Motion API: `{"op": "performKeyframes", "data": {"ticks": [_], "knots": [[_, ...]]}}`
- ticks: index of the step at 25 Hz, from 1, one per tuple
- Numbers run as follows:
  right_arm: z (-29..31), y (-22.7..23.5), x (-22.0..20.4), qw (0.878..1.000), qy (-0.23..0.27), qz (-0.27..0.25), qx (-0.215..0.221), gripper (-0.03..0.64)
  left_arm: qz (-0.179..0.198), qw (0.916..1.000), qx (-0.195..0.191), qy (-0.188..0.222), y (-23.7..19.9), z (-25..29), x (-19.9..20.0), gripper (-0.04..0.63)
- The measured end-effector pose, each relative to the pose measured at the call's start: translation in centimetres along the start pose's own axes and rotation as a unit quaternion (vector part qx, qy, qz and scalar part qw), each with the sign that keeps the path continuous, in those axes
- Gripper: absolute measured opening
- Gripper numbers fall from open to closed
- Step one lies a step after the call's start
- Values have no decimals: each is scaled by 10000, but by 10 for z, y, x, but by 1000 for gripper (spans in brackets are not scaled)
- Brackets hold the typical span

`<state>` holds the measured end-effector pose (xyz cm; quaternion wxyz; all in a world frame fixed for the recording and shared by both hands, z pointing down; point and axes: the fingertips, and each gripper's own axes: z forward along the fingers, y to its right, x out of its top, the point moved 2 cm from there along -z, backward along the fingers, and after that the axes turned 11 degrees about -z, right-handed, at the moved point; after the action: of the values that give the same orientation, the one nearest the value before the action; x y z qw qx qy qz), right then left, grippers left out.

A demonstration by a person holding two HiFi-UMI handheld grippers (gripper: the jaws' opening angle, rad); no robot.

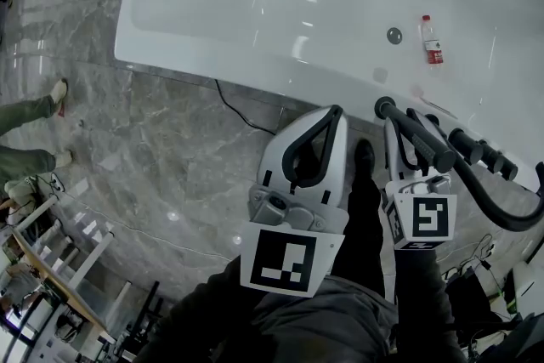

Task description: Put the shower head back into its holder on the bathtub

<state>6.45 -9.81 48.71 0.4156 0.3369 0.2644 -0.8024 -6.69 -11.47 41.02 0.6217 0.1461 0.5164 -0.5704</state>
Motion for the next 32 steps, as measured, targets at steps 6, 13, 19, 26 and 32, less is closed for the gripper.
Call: {"op": "performKeyframes", "data": {"ticks": [6, 13, 19, 26, 32], "knots": [[6, -2, -5, 10000, -84, -28, 16, 140, -34, 10000, 20, 4, -2, -1, -1, 3], [12, -3, -10, 9999, -137, -52, 29, 140, -32, 10000, 40, -9, -3, -3, -2, 3], [14, -4, -9, 9999, -117, -107, 19, 140, -46, 10000, 24, -23, -2, 0, -3, 3], [14, -4, -7, 9999, -62, -102, 38, 140, -30, 10000, -13, -41, 3, 0, -4, 3], [15, -5, -8, 9998, -67, -92, 147, 140, 1, 10000, -35, -40, 6, 2, -4, 3]]}}
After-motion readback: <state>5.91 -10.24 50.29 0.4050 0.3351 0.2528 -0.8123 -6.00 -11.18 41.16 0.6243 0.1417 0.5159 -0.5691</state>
